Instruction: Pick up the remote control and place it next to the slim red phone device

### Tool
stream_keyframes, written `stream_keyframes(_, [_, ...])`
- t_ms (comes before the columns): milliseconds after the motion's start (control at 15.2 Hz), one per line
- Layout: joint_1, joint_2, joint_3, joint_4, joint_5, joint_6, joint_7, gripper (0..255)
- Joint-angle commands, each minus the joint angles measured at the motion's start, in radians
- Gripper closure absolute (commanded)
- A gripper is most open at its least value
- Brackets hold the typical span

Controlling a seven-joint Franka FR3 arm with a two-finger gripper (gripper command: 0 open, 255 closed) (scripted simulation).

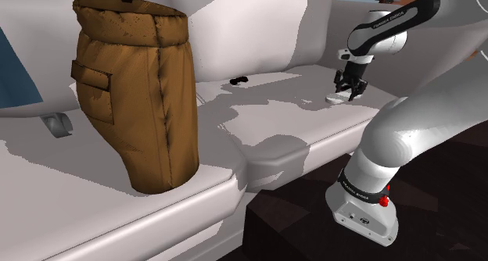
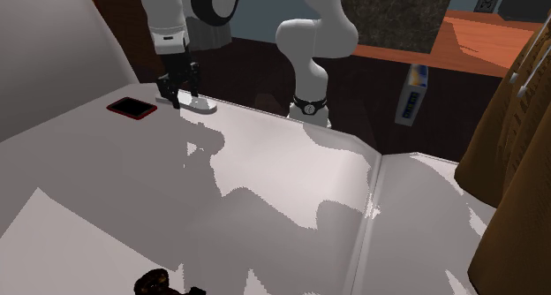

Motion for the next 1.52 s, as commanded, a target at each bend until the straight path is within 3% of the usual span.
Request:
stream_keyframes(0, [0.01, 0.019, -0.018, -0.014, 0.001, 0.033, -0.001, 255])
stream_keyframes(462, [0.01, 0.019, -0.018, -0.014, 0.001, 0.033, -0.001, 255])
stream_keyframes(528, [0.01, 0.019, -0.018, -0.014, 0.001, 0.033, -0.001, 0])
stream_keyframes(858, [0.01, 0.019, -0.018, -0.014, 0.001, 0.033, -0.001, 0])
stream_keyframes(1122, [-0.031, -0.074, 0.077, 0.051, 0.003, -0.126, 0.014, 0])
stream_keyframes(1452, [-0.031, -0.074, 0.077, 0.051, 0.003, -0.126, 0.013, 0])
